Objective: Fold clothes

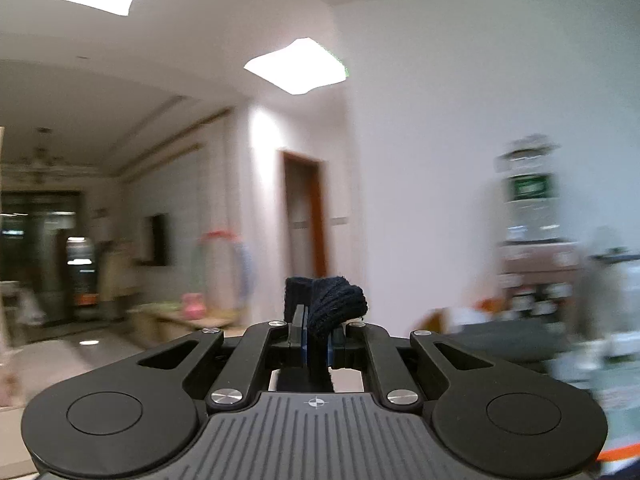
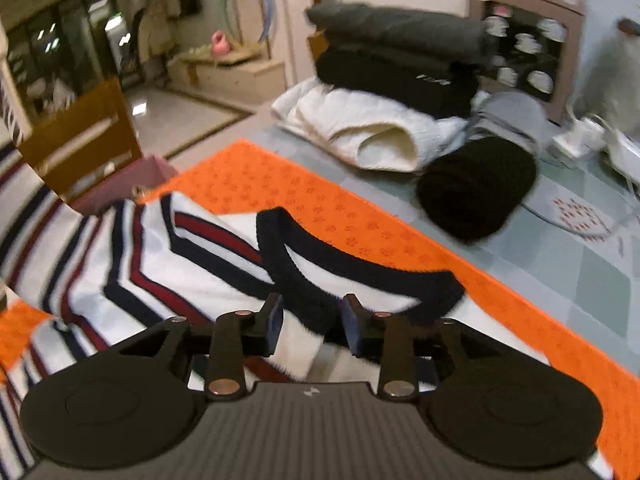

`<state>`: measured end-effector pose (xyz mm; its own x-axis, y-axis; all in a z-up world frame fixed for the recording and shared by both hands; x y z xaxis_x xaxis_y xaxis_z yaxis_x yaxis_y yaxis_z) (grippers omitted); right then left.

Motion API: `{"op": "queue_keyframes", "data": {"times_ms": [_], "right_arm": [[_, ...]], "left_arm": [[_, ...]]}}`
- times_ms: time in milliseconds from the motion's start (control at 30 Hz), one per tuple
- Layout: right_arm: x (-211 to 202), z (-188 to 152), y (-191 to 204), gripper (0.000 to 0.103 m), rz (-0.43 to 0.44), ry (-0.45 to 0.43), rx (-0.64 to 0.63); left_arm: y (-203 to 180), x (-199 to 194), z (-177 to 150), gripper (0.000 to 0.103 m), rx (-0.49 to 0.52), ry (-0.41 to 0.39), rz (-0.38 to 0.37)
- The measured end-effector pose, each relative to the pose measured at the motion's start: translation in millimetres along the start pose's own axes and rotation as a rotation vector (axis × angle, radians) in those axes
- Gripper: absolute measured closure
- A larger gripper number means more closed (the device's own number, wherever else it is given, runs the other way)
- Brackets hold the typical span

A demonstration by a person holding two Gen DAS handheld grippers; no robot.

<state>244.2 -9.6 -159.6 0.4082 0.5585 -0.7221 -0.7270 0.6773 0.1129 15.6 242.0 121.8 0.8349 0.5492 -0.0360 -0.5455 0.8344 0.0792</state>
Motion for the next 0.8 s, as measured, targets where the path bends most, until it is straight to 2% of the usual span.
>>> {"op": "queue_keyframes", "data": {"times_ms": [167,400,500,633,800], "right_arm": [[-64,-25,-19,0.059,-0.011,-0.035,0.156],[-148,-89,-42,0.053,-0.073,-0.071,0.387],[-177,-117,-44,0.051,-0.079,-0.088,0.491],[-200,-139,-37,0.046,-0.008,-0.143,0.657],[-200,-138,-23,0.034,0.139,-0.195,0.82]], "left_arm": [[-83,-20,-13,0.092,-0.02,0.03,-0.253],[-198,-55,-77,0.092,0.003,0.202,-0.616],[-235,-76,-106,0.092,0.042,0.256,-0.748],[-275,-101,-148,0.092,0.14,0.304,-0.862],[-295,-129,-189,0.091,0.258,0.33,-0.95]]}}
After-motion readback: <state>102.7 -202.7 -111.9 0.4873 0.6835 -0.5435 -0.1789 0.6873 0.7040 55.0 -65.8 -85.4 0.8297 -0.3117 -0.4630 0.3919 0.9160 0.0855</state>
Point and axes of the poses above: each gripper's, at about its wrist camera, not at the fingertips, and x roughly the way its jaws point, y to its left, z to its top, the point moved 8 cm from there along x, roughly the way its jaws point, and after that the axes turned 2 degrees about -z, right-handed, at the moved point
